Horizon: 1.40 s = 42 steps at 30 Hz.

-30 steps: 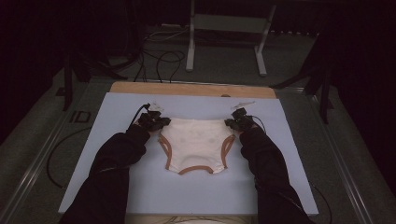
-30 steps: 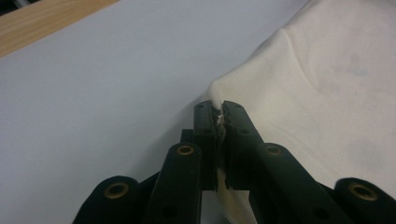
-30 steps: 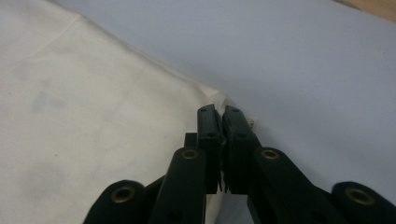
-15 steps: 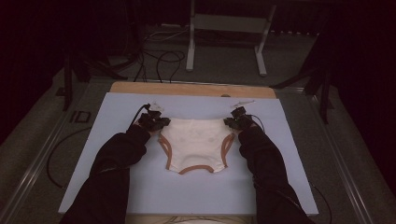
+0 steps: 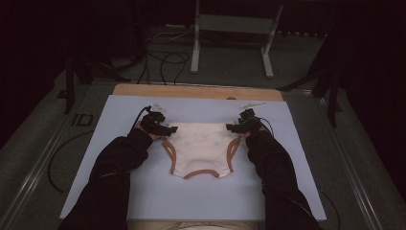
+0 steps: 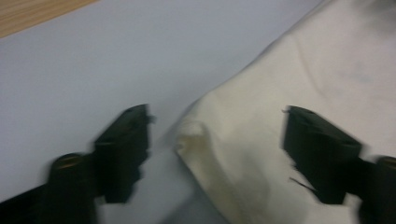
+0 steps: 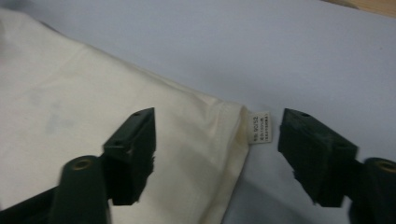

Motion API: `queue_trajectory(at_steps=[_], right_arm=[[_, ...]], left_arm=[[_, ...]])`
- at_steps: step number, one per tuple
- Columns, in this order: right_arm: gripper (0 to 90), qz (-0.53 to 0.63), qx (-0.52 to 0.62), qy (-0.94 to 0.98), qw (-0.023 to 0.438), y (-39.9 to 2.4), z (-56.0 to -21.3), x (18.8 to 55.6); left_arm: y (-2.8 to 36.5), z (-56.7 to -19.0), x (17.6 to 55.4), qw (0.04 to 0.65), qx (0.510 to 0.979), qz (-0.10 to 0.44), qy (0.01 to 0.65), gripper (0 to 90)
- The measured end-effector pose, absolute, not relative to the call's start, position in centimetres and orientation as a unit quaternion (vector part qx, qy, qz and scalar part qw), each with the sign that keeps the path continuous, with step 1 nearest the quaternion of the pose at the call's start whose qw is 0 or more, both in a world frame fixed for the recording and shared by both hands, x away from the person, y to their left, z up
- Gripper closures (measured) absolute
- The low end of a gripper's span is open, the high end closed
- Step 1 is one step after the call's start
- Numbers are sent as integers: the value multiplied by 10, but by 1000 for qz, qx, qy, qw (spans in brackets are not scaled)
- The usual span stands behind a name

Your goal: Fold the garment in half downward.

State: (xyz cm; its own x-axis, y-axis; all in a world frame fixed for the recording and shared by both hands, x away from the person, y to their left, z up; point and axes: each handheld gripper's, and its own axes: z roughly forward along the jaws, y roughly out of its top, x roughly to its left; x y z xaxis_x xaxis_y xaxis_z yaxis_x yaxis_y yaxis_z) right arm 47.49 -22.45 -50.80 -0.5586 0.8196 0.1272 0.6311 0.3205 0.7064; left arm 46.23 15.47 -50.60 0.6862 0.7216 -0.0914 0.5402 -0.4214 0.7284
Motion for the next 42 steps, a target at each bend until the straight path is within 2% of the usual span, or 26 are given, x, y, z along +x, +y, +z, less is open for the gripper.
queue_trajectory(at_steps=[3,5,6,7,13,24,42], right_arm=[[182,381,448,801,113,-228,-507,473],[173,391,449,796,107,-229,-505,471],[165,394,449,795,107,-231,-504,470],[153,397,448,794,105,-231,-503,469],[130,398,429,806,93,-231,-499,462],[97,408,403,812,105,-223,-489,450],[98,419,376,819,107,-212,-481,429]], left_arm=[[158,-502,461,399,830,123,369,146],[160,-499,458,411,828,122,362,87],[160,-498,457,414,828,116,361,24],[161,-497,455,419,828,107,358,11],[162,-492,445,409,846,96,329,12],[169,-481,427,441,845,84,289,12],[178,-477,397,447,851,110,254,13]])
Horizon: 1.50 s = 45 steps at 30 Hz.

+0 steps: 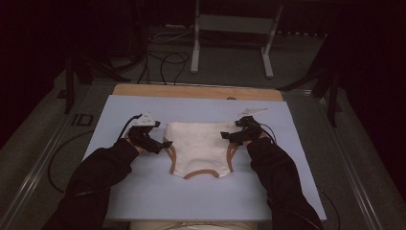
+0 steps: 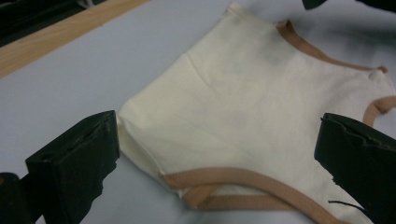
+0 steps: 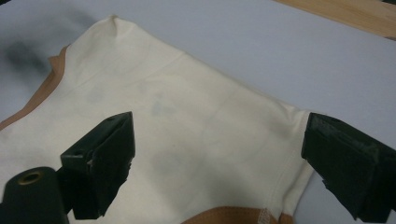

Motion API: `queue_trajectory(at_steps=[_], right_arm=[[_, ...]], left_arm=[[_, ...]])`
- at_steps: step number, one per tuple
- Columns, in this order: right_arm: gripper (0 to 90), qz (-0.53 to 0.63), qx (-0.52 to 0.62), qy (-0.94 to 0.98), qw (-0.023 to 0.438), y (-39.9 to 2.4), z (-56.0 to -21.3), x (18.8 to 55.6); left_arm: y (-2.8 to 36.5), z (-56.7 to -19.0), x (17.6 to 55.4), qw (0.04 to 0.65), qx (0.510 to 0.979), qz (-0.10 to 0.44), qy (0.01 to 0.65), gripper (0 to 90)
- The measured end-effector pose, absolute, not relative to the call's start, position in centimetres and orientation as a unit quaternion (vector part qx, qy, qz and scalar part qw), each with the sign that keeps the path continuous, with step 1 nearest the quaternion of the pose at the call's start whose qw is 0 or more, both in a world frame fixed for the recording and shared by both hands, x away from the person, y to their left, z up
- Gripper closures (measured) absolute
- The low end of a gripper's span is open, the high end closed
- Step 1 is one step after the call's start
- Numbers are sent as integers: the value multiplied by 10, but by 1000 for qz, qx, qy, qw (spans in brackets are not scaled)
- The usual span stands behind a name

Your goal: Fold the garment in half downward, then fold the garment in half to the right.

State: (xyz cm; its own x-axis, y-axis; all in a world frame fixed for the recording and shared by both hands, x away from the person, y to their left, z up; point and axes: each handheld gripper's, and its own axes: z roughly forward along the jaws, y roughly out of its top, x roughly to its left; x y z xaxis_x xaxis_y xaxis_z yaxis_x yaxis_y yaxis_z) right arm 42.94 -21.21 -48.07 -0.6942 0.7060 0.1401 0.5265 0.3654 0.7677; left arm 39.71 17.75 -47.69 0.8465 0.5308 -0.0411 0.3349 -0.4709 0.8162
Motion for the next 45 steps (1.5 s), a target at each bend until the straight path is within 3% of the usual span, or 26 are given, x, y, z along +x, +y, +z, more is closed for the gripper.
queue_trajectory(at_steps=[26,45], right_arm=[[98,430,327,836,100,-169,-450,428],[98,429,304,846,87,-128,-451,438]], left_arm=[[168,-459,344,455,860,116,198,9],[146,-475,324,437,884,75,150,19]])
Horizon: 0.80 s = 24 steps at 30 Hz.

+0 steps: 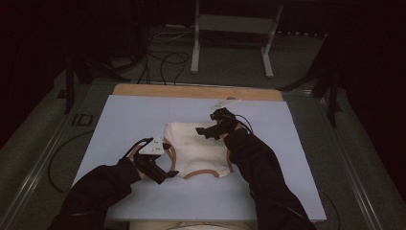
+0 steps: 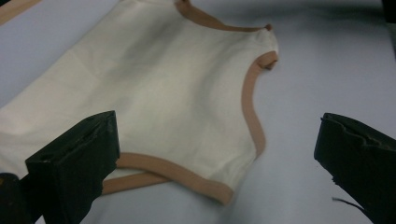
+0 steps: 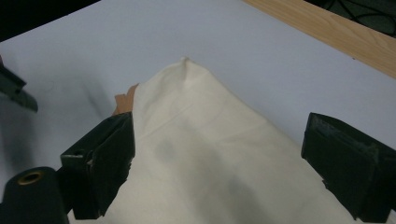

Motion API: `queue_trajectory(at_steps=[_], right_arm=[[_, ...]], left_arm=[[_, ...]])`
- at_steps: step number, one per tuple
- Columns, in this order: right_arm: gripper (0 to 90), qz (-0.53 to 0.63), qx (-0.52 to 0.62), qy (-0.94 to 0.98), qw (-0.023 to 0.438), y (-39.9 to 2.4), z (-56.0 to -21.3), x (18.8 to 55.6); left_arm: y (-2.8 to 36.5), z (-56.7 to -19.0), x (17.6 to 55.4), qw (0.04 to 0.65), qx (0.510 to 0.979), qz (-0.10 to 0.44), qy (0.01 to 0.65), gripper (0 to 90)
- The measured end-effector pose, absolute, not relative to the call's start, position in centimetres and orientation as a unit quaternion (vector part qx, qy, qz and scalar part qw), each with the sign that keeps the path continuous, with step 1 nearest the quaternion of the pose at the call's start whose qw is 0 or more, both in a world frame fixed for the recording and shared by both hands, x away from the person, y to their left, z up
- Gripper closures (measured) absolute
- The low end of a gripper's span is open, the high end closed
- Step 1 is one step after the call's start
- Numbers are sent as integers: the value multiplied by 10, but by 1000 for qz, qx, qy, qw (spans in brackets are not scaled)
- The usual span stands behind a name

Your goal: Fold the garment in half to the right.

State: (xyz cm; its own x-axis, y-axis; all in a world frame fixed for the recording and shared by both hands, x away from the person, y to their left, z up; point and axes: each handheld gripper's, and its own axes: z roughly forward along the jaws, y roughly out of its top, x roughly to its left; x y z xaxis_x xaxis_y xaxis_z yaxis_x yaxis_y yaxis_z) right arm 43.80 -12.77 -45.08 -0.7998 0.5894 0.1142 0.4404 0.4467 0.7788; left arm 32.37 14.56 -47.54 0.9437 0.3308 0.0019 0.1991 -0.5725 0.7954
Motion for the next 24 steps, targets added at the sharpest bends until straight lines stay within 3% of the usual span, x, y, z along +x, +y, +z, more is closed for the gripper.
queue_trajectory(at_steps=[17,24], right_arm=[[98,417,288,859,69,-86,-464,448],[98,415,285,862,56,-69,-471,452]], left_arm=[[134,-499,321,407,905,57,114,50],[127,-508,322,387,914,59,102,118]])
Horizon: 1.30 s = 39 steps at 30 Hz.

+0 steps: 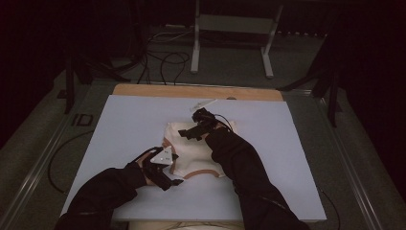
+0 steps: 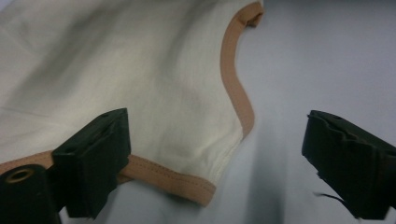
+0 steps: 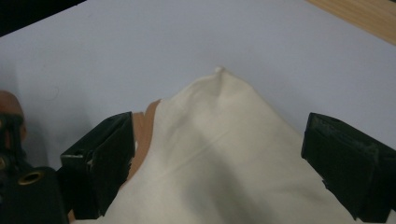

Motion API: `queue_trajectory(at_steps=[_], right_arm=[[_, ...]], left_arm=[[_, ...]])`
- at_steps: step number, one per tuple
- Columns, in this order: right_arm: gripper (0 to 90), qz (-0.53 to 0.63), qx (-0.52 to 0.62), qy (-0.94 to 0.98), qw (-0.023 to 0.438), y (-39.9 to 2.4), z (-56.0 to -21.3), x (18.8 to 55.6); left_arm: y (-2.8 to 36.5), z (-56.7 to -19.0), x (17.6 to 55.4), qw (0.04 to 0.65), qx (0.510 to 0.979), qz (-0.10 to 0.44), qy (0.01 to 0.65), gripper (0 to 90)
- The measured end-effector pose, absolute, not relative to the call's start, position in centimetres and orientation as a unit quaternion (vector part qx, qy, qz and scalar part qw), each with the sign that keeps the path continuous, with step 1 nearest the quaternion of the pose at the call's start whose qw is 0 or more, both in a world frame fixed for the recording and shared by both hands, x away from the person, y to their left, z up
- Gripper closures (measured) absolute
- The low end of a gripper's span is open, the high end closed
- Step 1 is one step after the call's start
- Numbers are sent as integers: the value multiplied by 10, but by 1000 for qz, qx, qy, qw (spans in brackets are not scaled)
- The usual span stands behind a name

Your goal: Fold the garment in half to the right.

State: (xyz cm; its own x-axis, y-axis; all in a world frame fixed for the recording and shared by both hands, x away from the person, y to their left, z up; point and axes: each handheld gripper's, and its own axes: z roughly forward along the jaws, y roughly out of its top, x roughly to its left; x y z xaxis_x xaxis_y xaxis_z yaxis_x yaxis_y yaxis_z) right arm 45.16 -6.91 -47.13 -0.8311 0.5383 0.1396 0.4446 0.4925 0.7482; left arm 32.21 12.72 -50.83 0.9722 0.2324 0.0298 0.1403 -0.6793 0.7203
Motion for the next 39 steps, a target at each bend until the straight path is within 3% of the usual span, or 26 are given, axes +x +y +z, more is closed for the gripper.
queue_trajectory(at_steps=[8,21,34,39], right_arm=[[98,408,286,866,44,-56,-482,454],[98,401,281,871,38,-42,-488,458],[98,400,281,872,35,-34,-491,463],[102,397,280,873,34,-30,-491,467]], left_arm=[[123,-518,325,358,927,72,79,221],[121,-519,341,359,925,96,82,549],[114,-519,348,352,927,97,87,813],[113,-519,348,353,926,99,92,859]])
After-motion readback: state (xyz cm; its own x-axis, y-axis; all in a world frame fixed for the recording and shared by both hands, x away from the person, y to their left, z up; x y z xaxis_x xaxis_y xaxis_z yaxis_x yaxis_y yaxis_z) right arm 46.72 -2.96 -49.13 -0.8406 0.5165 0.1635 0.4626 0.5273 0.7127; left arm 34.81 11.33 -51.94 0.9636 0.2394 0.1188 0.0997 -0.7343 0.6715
